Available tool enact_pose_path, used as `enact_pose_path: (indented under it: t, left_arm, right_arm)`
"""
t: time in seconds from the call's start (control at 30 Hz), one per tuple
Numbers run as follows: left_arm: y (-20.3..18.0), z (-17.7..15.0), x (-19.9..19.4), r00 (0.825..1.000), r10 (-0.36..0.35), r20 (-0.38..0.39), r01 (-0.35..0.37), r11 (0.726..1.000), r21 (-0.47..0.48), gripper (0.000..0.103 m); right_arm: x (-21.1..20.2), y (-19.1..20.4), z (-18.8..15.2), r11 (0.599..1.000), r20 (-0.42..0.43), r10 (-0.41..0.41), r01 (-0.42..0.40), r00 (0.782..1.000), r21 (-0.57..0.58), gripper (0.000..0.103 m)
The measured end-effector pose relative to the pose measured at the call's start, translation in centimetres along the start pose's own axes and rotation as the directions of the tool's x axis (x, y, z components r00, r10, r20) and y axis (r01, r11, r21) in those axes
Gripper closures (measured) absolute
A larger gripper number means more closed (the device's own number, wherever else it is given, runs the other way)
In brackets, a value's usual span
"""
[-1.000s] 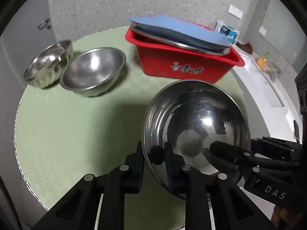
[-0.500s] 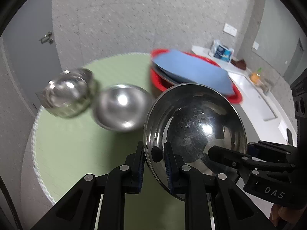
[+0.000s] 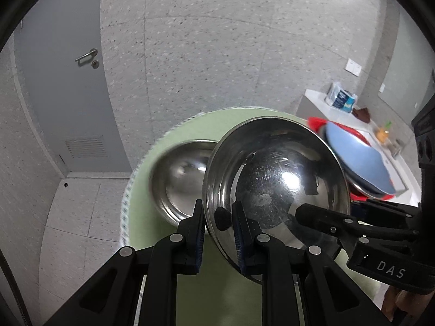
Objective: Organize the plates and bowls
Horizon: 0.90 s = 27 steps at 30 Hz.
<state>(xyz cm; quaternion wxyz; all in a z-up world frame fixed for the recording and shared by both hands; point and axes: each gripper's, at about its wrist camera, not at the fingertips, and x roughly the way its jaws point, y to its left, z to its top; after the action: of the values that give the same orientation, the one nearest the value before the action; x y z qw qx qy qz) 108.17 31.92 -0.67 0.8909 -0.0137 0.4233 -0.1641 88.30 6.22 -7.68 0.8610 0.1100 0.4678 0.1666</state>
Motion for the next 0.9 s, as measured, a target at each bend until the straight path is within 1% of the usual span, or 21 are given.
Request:
enact_pose_path:
  t: [0.1, 0.17, 0.3, 0.4, 0.53, 0.67, 0.73, 0.83, 0.9]
  left_arm:
    - [2.3, 1.4, 1.4, 1.000, -0.005, -0.018, 0.006, 1.000, 0.009, 0.087]
    - [3.4, 2.4, 2.6, 0.999, -0.011, -0.033, 0.011, 1.000, 0.011, 0.087]
    - [5.0, 3.9, 4.8, 0.998, -0.024, -0.061, 0.025, 0.999, 0.024, 0.087]
    - [5.8, 4.8, 7.0, 0.995, -0.038, -0.097, 0.041, 0.999, 0.032, 0.087]
    - [6.4, 5.9, 9.2, 0.990, -0.062, -0.127, 0.067, 0.997, 0.035, 0.086]
    - [6.6, 7.3, 10.8, 0.989, -0.051, -0.140, 0.058, 0.997, 0.046, 0.085]
    - [6.3, 7.4, 11.1, 0.990, -0.046, -0.135, 0.053, 0.998, 0.047, 0.084]
    - [6.2, 7.6, 11.8, 0.990, -0.043, -0.137, 0.049, 0.998, 0.044, 0.077]
    - [5.8, 7.1, 11.7, 0.990, -0.041, -0.136, 0.047, 0.998, 0.044, 0.077]
  right_arm:
    - [2.0, 1.2, 1.5, 1.000, -0.006, -0.023, 0.023, 1.000, 0.003, 0.073]
    - [3.9, 1.8, 2.4, 0.999, -0.030, -0.044, 0.044, 0.999, 0.011, 0.074]
    - [5.6, 2.1, 2.7, 0.996, -0.064, -0.091, 0.092, 0.994, 0.013, 0.074]
    - [6.6, 1.8, 3.0, 0.991, -0.085, -0.131, 0.132, 0.988, 0.016, 0.074]
    - [7.3, 1.9, 3.6, 0.985, -0.091, -0.168, 0.170, 0.982, 0.017, 0.074]
    - [7.5, 2.1, 4.0, 0.976, -0.098, -0.218, 0.220, 0.971, 0.009, 0.074]
    - [7.7, 2.1, 4.1, 0.970, -0.102, -0.241, 0.243, 0.965, 0.003, 0.074]
    - [7.8, 2.0, 4.3, 0.971, -0.095, -0.238, 0.239, 0.967, 0.006, 0.074]
    - [7.8, 2.0, 4.4, 0.971, -0.091, -0.239, 0.241, 0.967, 0.004, 0.074]
